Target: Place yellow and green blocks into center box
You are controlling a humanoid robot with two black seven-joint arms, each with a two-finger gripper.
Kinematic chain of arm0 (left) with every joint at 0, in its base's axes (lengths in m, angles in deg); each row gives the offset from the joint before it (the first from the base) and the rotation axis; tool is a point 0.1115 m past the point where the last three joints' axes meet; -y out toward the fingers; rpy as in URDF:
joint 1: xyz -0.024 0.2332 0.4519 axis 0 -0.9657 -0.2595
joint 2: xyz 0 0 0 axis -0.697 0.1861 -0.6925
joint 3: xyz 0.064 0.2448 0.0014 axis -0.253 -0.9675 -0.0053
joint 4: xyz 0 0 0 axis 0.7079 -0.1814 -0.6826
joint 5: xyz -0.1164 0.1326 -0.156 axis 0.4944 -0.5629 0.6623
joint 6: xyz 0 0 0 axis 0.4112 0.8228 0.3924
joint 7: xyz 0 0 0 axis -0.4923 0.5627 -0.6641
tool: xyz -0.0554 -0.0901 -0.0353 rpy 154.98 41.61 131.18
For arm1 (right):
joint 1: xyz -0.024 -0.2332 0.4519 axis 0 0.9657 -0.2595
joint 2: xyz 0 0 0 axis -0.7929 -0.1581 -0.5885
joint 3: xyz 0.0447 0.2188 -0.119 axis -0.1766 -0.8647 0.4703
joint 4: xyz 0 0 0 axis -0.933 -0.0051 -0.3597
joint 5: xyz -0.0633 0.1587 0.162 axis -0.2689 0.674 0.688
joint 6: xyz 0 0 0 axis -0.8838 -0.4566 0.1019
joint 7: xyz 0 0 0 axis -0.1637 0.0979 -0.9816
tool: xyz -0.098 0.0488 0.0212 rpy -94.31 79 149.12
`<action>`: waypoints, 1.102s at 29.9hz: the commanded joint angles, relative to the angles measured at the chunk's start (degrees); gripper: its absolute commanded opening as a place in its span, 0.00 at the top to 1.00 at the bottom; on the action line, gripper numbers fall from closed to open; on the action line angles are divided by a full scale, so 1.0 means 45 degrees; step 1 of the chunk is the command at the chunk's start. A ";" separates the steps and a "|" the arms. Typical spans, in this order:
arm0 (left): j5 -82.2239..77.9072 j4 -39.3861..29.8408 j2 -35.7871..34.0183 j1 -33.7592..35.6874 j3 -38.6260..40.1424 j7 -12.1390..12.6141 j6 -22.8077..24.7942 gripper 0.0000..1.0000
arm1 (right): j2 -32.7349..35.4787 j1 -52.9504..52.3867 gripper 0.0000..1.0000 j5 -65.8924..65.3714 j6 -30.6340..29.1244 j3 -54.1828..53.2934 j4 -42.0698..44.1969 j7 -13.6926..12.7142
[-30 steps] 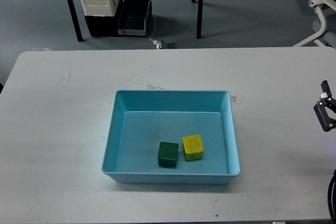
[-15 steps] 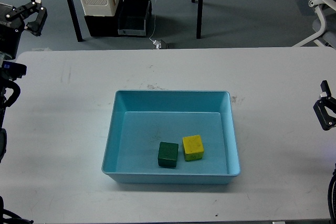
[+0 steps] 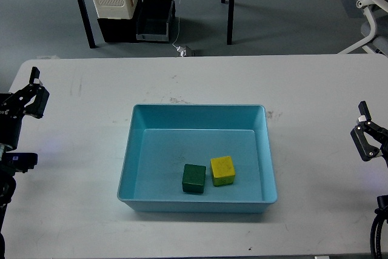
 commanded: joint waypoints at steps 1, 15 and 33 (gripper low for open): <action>-0.0014 -0.1273 0.1245 -0.1422 0.0797 -0.0050 0.0000 0.00 | 0.0001 0.0100 0.00 0.0002 -0.0208 -0.0005 -0.0021 0.0153; 0.0045 -0.2487 0.1814 -0.4198 0.0858 -0.0148 0.0000 0.00 | 0.0001 0.0412 0.00 -0.0643 -0.0795 0.1304 0.0077 0.0212; 0.0064 -0.3327 0.2068 -0.4805 0.0350 0.0009 0.0000 0.00 | 0.0001 0.0393 0.00 -0.0798 -0.0775 0.3139 -0.0021 0.0603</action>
